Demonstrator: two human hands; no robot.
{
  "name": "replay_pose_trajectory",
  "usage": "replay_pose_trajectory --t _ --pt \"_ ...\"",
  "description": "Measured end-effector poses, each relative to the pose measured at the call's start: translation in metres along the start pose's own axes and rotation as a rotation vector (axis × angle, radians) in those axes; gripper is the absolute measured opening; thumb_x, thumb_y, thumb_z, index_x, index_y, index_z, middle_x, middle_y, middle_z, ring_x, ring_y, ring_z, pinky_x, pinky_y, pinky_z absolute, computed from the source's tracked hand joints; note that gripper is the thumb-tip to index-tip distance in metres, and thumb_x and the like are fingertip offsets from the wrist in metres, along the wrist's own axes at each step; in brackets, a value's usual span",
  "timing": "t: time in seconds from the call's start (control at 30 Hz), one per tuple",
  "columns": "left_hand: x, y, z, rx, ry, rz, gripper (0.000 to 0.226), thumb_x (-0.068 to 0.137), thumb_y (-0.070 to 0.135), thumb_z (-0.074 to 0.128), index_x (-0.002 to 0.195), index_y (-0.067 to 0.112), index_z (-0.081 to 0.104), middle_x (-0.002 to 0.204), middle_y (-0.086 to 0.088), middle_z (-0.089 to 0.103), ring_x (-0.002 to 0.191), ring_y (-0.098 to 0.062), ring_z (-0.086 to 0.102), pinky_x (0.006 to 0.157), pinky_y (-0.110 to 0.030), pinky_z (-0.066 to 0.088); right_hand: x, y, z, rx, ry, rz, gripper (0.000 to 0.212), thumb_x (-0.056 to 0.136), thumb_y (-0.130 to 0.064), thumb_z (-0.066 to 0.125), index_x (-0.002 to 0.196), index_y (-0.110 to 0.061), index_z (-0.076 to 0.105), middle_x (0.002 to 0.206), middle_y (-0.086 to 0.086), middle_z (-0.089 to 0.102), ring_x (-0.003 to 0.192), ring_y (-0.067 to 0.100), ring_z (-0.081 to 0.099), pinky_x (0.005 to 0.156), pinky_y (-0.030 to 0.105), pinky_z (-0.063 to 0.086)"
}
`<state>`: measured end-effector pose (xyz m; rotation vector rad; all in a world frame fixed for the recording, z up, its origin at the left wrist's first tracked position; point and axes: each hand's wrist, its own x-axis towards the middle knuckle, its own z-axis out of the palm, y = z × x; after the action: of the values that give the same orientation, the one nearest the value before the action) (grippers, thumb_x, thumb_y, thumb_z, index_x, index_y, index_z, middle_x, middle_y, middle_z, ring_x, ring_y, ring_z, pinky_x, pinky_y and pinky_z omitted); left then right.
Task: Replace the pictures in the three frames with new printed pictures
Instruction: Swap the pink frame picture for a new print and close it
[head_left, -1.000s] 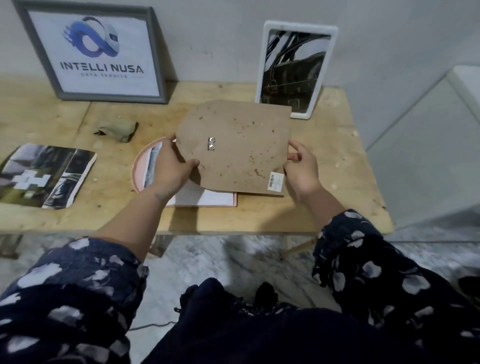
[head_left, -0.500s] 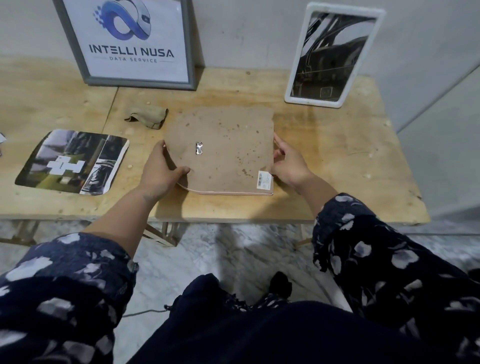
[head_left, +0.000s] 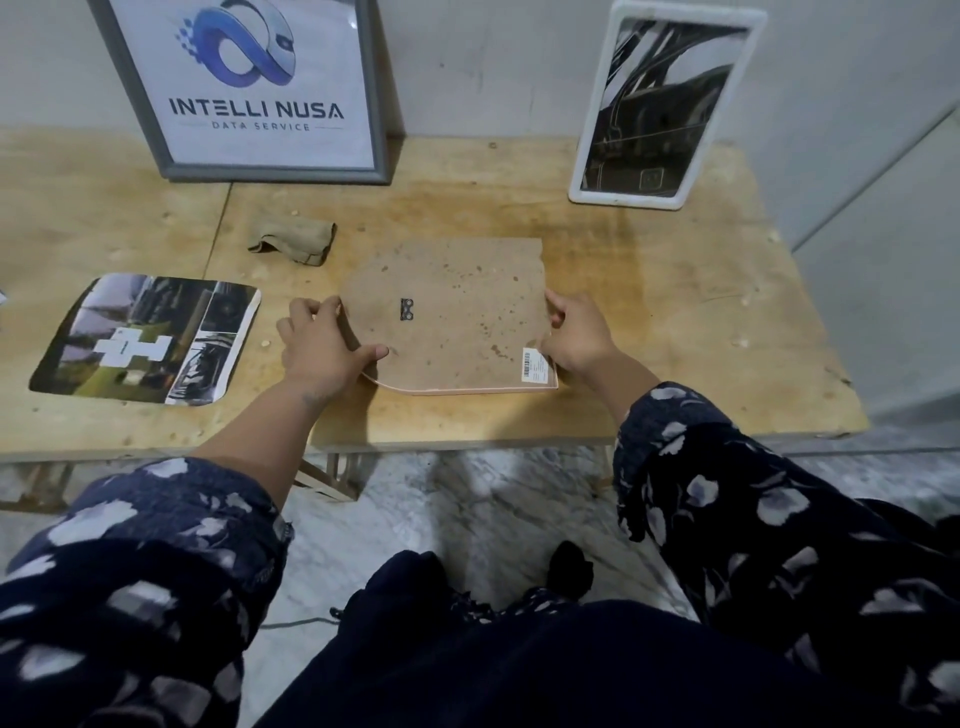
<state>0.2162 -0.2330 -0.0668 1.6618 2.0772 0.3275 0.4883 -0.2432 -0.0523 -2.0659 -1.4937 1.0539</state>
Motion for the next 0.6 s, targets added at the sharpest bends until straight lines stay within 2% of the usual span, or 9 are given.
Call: replay_pose_trajectory --t 0.17,0.23,0.27,0.3,0.33,0.4,0.5,0.6 --pt "0.003 0.001 -0.001 0.103 -0.062 0.01 0.08 0.076 0.049 0.075 0.139 0.016 0.039 0.136 -0.011 0.034 0.126 -0.033 0.032 0.101 -0.051 0.038 0.012 0.006 0.01 -0.104 -0.047 0.022 0.069 0.083 0.01 0.049 0.147 -0.008 0.03 0.1 -0.005 0.035 0.094 0.015 0.039 0.085 0.025 0.04" --pt "0.003 0.003 -0.002 0.165 -0.067 0.026 0.074 0.078 0.05 0.072 0.135 0.016 0.041 0.135 -0.011 0.035 0.125 -0.033 0.033 0.099 -0.05 0.037 0.015 0.005 0.01 -0.165 -0.081 0.01 0.056 0.083 0.007 0.051 0.136 -0.009 0.047 0.083 -0.01 0.033 0.092 0.017 0.038 0.08 0.026 0.038" --pt "0.002 0.005 -0.003 0.208 -0.071 0.035 0.071 0.079 0.051 0.07 0.133 0.015 0.042 0.135 -0.011 0.035 0.125 -0.032 0.033 0.099 -0.05 0.036 0.016 0.004 0.009 -0.22 -0.098 -0.001 0.045 0.083 0.004 0.052 0.124 -0.013 0.055 0.081 -0.011 0.035 0.093 0.018 0.04 0.08 0.026 0.038" --pt "0.002 0.007 -0.004 0.252 -0.076 0.039 0.068 0.08 0.052 0.068 0.131 0.015 0.042 0.135 -0.011 0.035 0.126 -0.032 0.033 0.099 -0.05 0.035 0.016 0.004 0.009 -0.275 -0.114 -0.016 0.039 0.084 0.001 0.053 0.119 -0.016 0.057 0.088 -0.007 0.044 0.098 0.021 0.045 0.084 0.028 0.042" --pt "0.001 0.008 -0.005 0.29 -0.082 0.039 0.067 0.081 0.053 0.067 0.131 0.015 0.042 0.135 -0.012 0.035 0.126 -0.032 0.032 0.099 -0.049 0.034 0.016 0.003 0.009 -0.324 -0.131 -0.024 0.042 0.086 -0.001 0.052 0.126 -0.015 0.055 0.105 0.001 0.051 0.107 0.026 0.049 0.091 0.033 0.045" --pt "0.001 0.012 -0.006 0.348 -0.086 0.037 0.074 0.082 0.055 0.065 0.137 0.013 0.037 0.136 -0.012 0.035 0.128 -0.032 0.032 0.101 -0.05 0.032 0.016 -0.002 0.006 -0.446 -0.149 -0.007 0.052 0.091 -0.005 0.05 0.141 -0.014 0.043 0.13 0.009 0.044 0.122 0.031 0.042 0.102 0.04 0.043" --pt "0.003 0.018 -0.008 0.435 -0.096 0.045 0.099 0.081 0.055 0.066 0.151 0.012 0.011 0.142 -0.015 0.035 0.131 -0.033 0.03 0.102 -0.049 0.032 0.014 -0.007 -0.003 -0.584 -0.139 -0.016 0.05 0.092 -0.019 0.058 0.14 -0.019 0.044 0.13 0.008 0.041 0.123 0.027 0.038 0.102 0.04 0.041" --pt "0.011 0.024 -0.015 0.539 -0.14 0.15 0.09 0.078 0.054 0.069 0.147 0.023 0.019 0.142 -0.014 0.033 0.13 -0.035 0.029 0.103 -0.049 0.032 0.014 -0.012 -0.013 -0.634 -0.149 -0.038 0.053 0.087 -0.032 0.067 0.136 -0.02 0.05 0.129 0.005 0.043 0.123 0.025 0.038 0.102 0.042 0.038"
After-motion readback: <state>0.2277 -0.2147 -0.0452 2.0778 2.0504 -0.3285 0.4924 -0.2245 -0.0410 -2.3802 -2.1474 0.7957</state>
